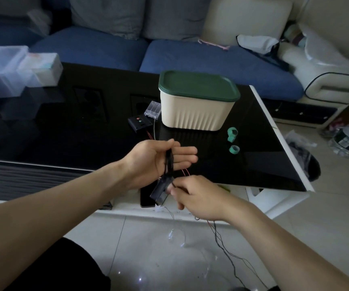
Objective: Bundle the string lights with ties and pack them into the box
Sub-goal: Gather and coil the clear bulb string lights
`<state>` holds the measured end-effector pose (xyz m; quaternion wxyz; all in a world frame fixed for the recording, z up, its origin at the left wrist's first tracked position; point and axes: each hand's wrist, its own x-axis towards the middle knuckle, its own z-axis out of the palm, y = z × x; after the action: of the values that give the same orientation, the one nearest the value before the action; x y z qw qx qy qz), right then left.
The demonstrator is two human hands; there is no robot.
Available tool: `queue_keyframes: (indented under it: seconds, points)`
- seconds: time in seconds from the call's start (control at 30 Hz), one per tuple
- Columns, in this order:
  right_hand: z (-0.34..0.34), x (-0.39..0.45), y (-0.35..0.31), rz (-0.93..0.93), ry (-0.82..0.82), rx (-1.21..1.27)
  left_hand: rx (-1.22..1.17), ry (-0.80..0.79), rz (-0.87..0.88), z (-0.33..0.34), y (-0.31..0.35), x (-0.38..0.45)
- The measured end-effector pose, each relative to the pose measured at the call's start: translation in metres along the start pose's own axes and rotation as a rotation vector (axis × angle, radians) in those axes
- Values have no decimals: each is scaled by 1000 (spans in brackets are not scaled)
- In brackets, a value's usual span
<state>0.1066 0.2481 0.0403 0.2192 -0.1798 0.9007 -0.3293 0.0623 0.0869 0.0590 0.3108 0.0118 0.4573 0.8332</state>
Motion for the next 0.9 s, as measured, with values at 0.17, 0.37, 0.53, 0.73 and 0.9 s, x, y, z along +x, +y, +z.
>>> queue_keyframes:
  seconds: [0.17, 0.37, 0.53, 0.73, 0.9]
  points:
    - [8, -5, -11, -139, 92, -18, 95, -46, -182, -1, -7, -4]
    - [-10, -6, -6, -160, 380, 2, 225, -170, -288, -3, -19, -3]
    - [-31, -7, 6, -57, 356, 123, 463, -303, -293, 0, -20, -4]
    - [-48, -5, 26, -58, 243, 223, 491, -375, -323, -4, -20, -2]
    - [-55, -9, 37, 17, 254, 106, 314, -270, -294, -6, -17, -2]
